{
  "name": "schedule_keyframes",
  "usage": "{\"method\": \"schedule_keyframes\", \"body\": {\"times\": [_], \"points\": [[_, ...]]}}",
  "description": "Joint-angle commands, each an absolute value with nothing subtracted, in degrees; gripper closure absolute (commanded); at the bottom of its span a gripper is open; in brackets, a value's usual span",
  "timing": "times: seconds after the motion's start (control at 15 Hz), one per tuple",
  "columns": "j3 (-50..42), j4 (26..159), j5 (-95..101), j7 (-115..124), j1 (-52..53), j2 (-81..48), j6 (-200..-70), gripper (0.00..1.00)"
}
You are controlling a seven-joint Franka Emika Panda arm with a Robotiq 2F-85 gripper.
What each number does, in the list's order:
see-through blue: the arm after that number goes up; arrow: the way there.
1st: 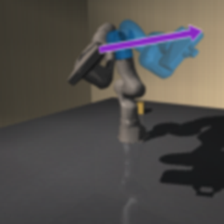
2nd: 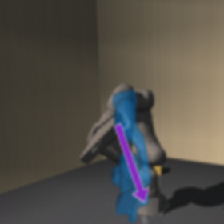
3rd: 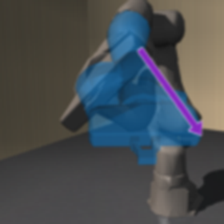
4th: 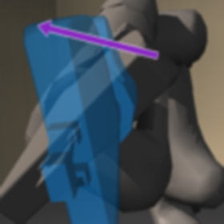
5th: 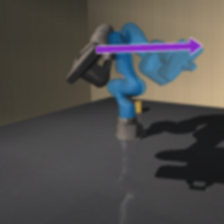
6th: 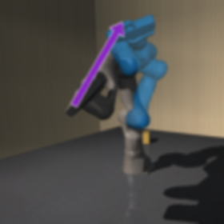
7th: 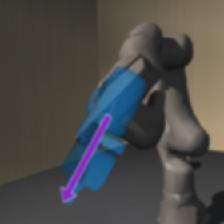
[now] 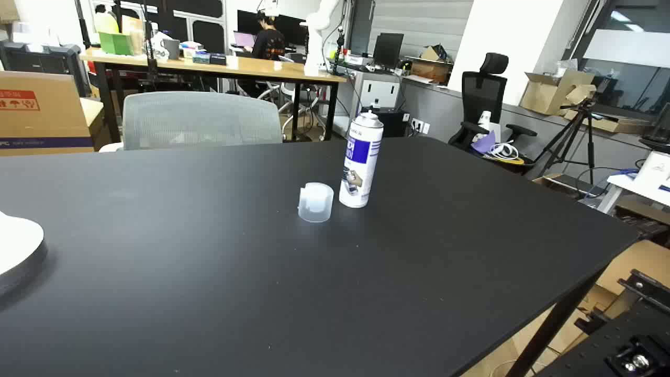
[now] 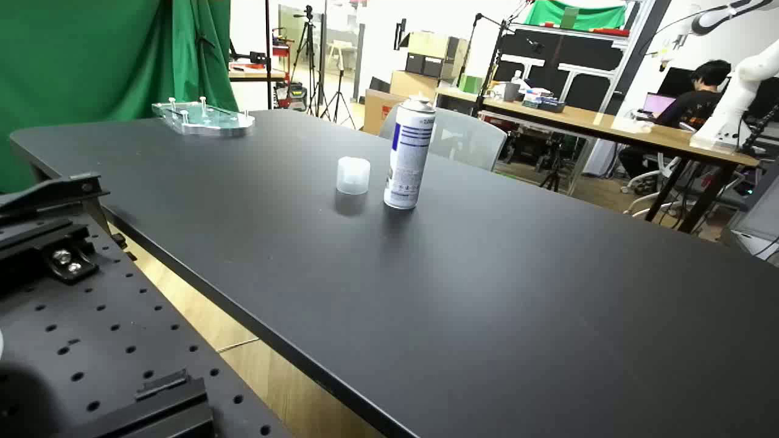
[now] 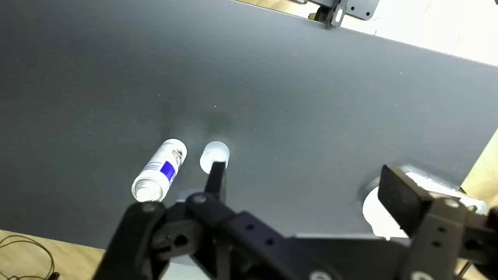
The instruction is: Place the lid on the spray bottle
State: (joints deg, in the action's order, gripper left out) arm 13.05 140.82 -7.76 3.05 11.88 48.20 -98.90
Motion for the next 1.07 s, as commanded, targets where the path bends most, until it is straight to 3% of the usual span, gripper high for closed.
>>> {"method": "schedule_keyframes", "body": {"times": [0.0,1.0], "points": [[12.94,140.62,-7.65,3.16,12.03,48.12,-98.95,0.00],[12.77,141.32,-5.96,4.62,9.86,47.73,-101.21,0.00]]}}
